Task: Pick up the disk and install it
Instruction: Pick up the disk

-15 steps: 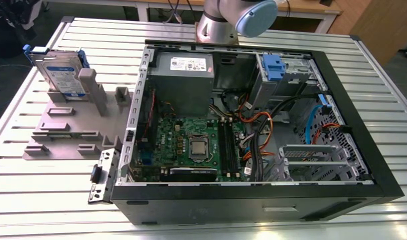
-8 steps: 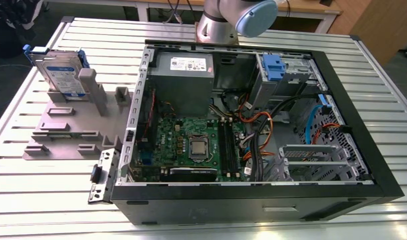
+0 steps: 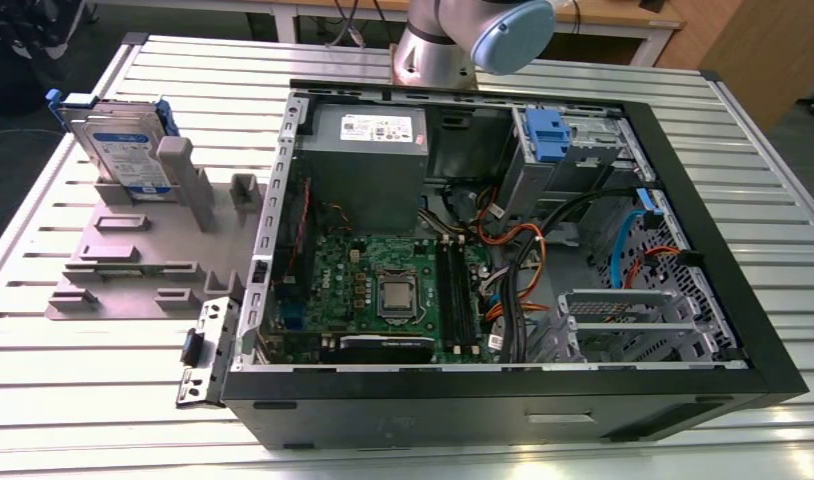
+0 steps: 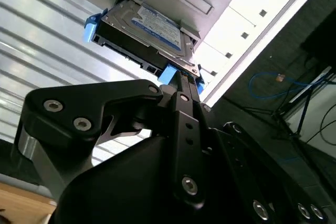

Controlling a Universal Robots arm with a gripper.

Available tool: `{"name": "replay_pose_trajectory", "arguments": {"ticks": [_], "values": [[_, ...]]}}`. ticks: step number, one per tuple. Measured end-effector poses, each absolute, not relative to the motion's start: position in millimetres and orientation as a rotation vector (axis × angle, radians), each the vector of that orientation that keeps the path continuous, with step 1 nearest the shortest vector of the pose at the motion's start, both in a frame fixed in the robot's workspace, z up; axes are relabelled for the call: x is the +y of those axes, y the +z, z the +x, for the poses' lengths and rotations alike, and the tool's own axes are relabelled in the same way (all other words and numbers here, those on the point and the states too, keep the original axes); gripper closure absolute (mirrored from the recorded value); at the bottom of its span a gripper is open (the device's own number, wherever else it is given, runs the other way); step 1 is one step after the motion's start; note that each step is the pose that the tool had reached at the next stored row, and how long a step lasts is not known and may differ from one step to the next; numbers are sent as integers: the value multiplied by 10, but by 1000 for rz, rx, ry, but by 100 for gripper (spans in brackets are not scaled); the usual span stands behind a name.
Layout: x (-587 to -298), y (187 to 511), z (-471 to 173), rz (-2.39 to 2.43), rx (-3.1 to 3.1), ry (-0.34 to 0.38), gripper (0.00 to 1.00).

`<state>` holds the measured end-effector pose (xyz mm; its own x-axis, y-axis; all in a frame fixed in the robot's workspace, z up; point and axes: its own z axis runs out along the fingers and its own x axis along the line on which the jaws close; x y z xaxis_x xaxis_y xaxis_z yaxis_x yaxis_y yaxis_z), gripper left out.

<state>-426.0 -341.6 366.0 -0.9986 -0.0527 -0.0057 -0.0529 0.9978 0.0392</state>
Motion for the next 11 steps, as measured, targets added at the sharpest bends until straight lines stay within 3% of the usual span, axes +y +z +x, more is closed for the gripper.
{"name": "replay_pose_trajectory", "arguments": {"ticks": [11], "values": [[-3416, 3650, -4260, -395, 3115, 62, 89]]}}
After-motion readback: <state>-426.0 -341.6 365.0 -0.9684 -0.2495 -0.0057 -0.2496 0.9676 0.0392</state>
